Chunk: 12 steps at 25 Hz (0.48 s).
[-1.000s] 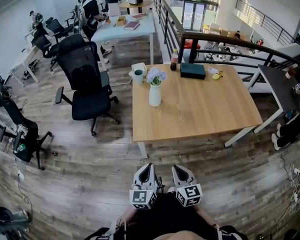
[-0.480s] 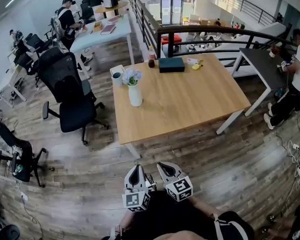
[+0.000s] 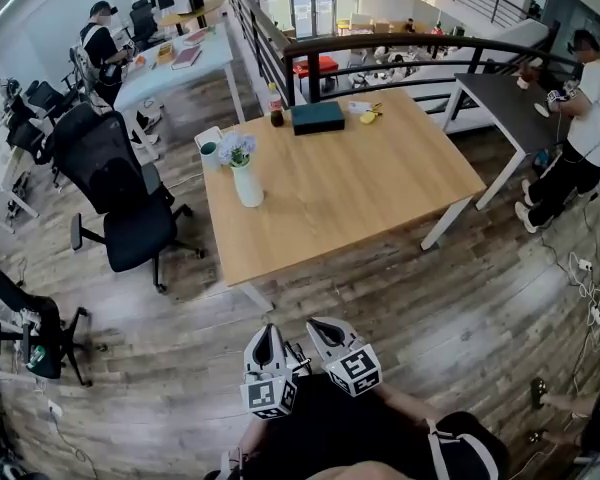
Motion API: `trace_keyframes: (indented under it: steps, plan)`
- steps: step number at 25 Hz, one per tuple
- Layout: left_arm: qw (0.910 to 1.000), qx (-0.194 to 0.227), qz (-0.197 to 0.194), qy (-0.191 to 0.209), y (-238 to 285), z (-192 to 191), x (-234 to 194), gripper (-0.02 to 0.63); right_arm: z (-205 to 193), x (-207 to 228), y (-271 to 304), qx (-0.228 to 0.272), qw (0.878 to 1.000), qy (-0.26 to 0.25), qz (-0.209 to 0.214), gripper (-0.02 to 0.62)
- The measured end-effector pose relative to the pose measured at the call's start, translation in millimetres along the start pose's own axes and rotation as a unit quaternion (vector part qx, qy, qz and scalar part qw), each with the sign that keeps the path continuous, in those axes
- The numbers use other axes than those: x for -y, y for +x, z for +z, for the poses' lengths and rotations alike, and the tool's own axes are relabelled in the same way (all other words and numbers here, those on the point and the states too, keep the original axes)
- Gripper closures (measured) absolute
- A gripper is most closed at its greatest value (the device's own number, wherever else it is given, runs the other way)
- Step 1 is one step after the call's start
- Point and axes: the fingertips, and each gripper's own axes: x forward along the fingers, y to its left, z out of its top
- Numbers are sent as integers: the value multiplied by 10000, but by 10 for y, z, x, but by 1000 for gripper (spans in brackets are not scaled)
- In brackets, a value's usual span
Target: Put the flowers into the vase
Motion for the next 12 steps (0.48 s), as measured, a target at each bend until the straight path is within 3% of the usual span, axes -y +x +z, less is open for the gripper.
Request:
trace_keyframes:
  steps: [12]
  plan:
    - [10000,-51,-48,9,-48,0,7,558,0,-45,-49,9,10000,23,-24,578]
